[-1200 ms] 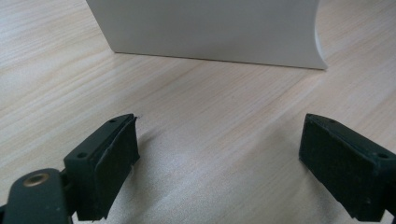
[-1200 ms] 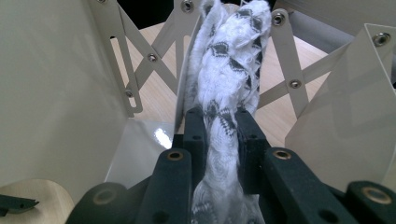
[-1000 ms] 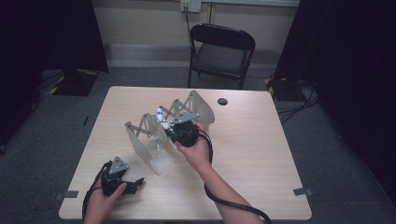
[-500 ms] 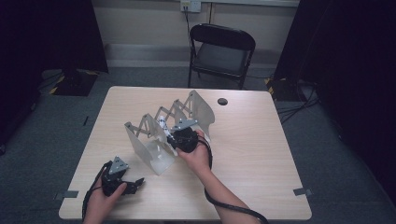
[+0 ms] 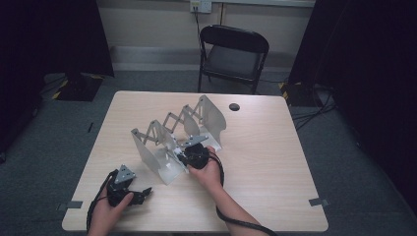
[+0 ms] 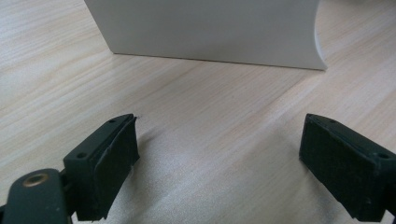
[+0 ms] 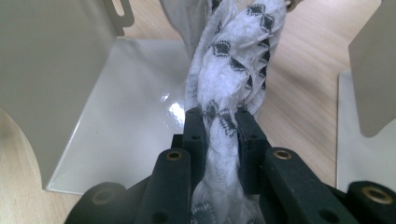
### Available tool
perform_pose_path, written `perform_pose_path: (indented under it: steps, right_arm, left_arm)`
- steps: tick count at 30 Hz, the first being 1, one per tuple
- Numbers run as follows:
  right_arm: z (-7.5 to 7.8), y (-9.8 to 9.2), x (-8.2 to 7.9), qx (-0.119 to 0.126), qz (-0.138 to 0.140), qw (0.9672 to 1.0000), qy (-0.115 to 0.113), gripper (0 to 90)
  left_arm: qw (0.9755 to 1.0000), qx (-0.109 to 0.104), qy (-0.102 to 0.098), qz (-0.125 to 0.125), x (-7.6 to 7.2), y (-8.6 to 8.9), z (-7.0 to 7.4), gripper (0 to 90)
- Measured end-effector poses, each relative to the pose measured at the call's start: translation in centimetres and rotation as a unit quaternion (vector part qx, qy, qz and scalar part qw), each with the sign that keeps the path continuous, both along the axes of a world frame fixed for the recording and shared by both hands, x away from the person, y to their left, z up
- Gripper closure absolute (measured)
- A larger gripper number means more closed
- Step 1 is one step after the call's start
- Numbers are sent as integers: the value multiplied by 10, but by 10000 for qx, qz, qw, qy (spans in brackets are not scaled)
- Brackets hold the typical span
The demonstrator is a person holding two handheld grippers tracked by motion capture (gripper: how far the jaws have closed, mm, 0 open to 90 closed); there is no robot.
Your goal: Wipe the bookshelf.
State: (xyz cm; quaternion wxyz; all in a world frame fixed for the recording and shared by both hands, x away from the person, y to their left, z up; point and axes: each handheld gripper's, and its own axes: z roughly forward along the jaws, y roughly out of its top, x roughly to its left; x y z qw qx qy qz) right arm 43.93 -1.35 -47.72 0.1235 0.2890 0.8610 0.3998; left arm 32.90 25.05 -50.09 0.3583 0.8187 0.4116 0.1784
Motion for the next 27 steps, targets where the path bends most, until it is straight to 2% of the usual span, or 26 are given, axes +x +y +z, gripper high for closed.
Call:
perform_pose_path:
  steps: [9,19,23,25,27]
  right_arm:
    - [-1,-6,-3,-38,-88,10000,6,766]
    - [2,-21,-6,110,-188,9997,109,563]
    - [5,-27,-9,117,-221,9997,14,509]
    - [6,-31,-11,160,-216,9996,56,503]
    - [4,-32,-13,38,-184,9998,53,503]
  left_arm:
    - [10000,-2,-1,-3,0,0,0,113]
    - [10000,-3,-1,-2,0,0,0,113]
    - [10000,-1,0,-3,0,0,0,113]
    - [10000,-2,-2,-2,0,0,0,113]
    - [10000,-1,-2,-2,0,0,0,113]
